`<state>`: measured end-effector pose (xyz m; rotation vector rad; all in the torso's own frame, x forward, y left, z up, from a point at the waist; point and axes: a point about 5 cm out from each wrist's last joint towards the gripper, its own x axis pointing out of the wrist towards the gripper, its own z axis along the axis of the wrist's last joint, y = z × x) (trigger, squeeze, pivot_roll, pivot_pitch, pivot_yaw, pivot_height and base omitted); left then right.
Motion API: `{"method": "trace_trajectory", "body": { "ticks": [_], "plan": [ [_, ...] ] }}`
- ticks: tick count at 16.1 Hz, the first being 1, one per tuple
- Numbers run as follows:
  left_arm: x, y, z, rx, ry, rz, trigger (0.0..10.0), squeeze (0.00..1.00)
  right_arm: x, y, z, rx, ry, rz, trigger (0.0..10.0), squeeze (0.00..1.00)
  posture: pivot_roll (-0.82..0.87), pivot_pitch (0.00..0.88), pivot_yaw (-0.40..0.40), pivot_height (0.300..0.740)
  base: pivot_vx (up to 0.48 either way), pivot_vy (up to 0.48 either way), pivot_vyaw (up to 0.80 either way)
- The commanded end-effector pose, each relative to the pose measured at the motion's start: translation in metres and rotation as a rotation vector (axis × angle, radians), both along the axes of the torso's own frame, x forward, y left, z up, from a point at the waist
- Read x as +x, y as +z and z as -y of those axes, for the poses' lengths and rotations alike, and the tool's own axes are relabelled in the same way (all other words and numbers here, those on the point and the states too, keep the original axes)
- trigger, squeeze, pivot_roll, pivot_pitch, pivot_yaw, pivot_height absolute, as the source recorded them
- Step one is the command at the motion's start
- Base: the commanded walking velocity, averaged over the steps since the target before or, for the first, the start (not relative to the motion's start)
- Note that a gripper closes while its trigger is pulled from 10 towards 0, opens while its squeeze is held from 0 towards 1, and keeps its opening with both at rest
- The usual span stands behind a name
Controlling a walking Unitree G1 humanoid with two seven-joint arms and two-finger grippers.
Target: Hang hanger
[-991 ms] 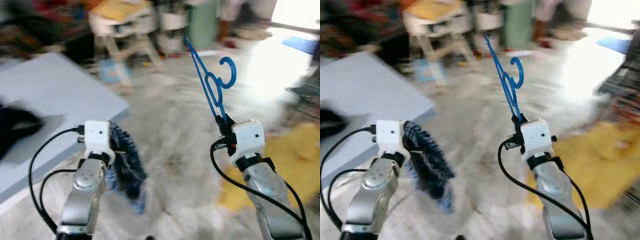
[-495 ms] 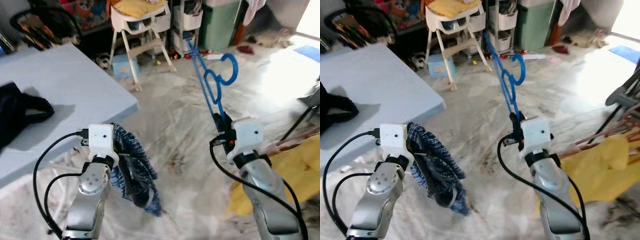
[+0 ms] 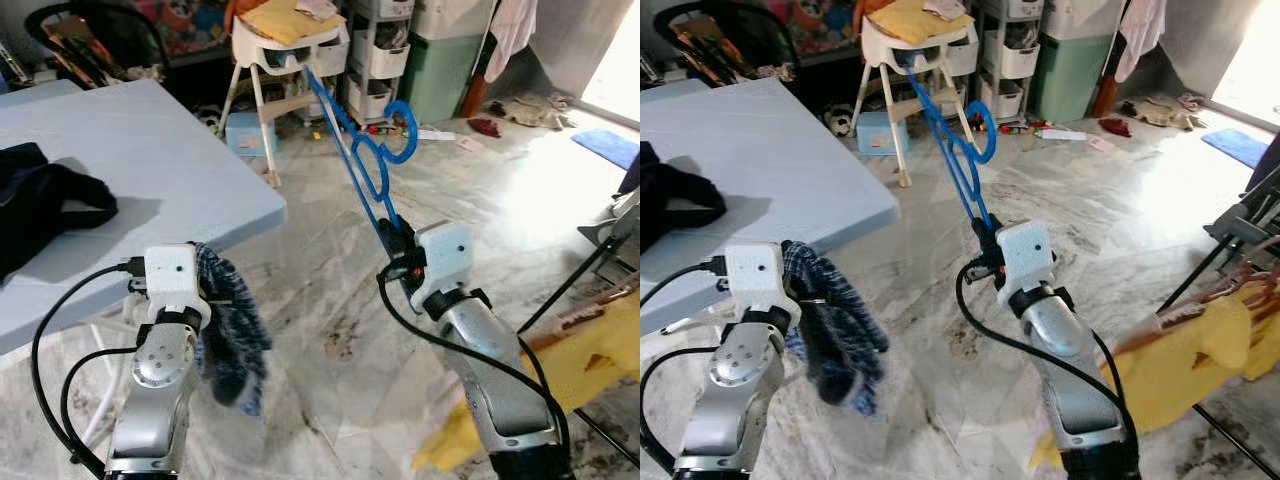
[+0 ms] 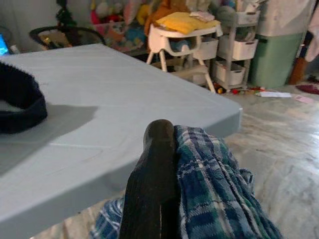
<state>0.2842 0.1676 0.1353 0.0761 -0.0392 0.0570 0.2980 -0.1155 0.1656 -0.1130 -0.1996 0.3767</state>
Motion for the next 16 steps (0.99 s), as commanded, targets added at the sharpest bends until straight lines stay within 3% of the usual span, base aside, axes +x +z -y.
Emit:
{"method": "trace_trajectory", "body": {
  "ticks": [1, 2, 8, 10, 16],
  "plan": [
    [0.002, 0.009, 0.006, 0.037, -0.033, 0.024, 10.0, 0.00, 0.002, 0.008, 0.004, 0.018, -0.015, 0.038, 10.0, 0.00, -0.02, 0.020, -0.012, 0.740, 0.000, 0.000, 0.00],
    [0.004, 0.010, 0.008, 0.060, -0.035, 0.026, 10.0, 0.00, 0.001, 0.007, 0.009, 0.059, -0.052, 0.015, 10.0, 0.00, -0.03, 0.028, -0.002, 0.740, 0.000, 0.000, 0.00],
    [0.010, 0.002, 0.031, -0.023, -0.095, -0.039, 10.0, 0.00, -0.008, 0.005, 0.020, 0.043, -0.107, 0.012, 10.0, 0.00, -0.10, 0.051, 0.038, 0.740, 0.000, 0.000, 0.21],
    [0.012, 0.003, 0.037, 0.009, -0.106, -0.056, 10.0, 0.00, -0.010, 0.004, 0.020, 0.055, -0.111, -0.002, 10.0, 0.00, -0.10, 0.058, 0.042, 0.740, 0.000, 0.000, 0.00],
    [0.013, 0.002, 0.037, 0.009, -0.081, -0.060, 10.0, 0.00, -0.012, 0.004, 0.020, 0.064, -0.115, -0.014, 10.0, 0.00, -0.10, 0.072, 0.040, 0.740, 0.000, 0.000, 0.13]
  ]
}}
